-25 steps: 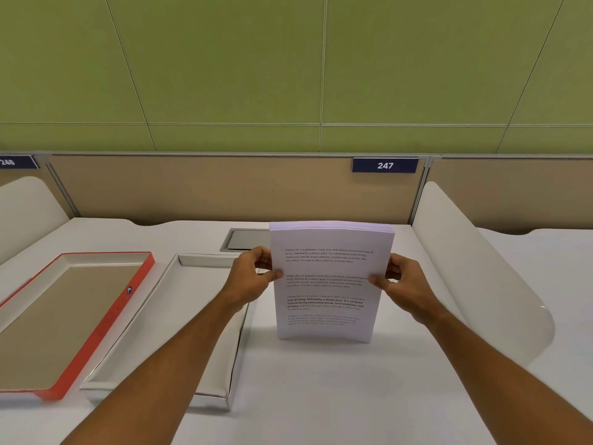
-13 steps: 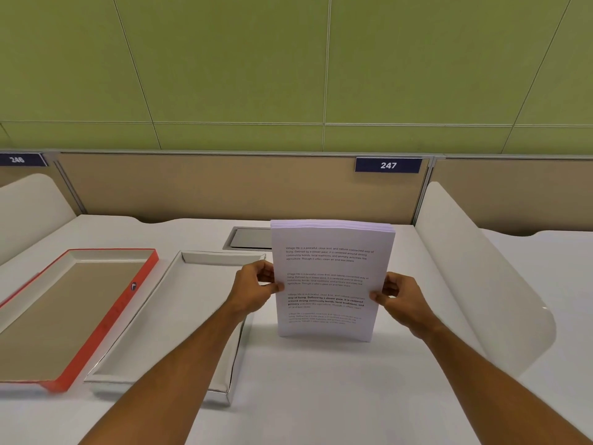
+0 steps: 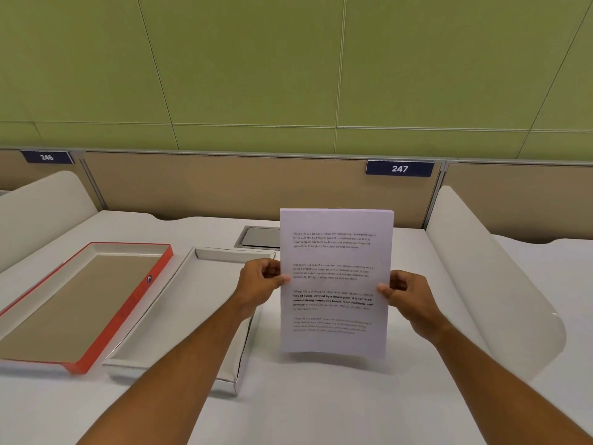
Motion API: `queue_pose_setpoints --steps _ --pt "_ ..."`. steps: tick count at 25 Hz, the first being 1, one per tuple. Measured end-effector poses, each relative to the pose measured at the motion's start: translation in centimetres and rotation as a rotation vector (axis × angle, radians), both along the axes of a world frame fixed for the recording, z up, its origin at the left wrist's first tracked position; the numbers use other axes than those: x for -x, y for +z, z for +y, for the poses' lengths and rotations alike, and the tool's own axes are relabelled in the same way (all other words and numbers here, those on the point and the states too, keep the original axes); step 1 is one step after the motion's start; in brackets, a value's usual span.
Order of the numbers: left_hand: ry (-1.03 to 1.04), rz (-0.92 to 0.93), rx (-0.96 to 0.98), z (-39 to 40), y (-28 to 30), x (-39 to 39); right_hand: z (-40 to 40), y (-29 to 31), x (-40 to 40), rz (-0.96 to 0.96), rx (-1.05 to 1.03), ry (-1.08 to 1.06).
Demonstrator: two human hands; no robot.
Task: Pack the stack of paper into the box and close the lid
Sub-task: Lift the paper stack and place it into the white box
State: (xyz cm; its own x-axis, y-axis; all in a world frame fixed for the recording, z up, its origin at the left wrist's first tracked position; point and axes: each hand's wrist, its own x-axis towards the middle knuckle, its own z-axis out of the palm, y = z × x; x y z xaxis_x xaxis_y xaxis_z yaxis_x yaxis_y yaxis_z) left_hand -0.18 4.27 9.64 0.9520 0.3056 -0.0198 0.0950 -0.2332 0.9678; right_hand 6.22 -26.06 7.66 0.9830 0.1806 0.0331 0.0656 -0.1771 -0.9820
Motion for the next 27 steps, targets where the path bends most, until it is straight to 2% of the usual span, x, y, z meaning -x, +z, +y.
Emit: queue_pose_setpoints --steps 8,11,18,27 --pt "0.096 0.055 0.188 1.4 1.6 1.0 2.1 2.0 0.0 0.098 -0.079 0.031" --pt "0.111 0.091 0.204 3.4 2.5 1.3 4.3 2.7 0.1 0.134 -0.084 0.051" --pt "0.152 0.259 0.189 12.3 2.6 1.5 13.4 2.1 0.3 0.293 -0.045 0.008" --pt "0.148 0.441 0.161 25.2 -1.9 -0.4 27.5 -1.5 1.5 0.43 0.08 -0.12"
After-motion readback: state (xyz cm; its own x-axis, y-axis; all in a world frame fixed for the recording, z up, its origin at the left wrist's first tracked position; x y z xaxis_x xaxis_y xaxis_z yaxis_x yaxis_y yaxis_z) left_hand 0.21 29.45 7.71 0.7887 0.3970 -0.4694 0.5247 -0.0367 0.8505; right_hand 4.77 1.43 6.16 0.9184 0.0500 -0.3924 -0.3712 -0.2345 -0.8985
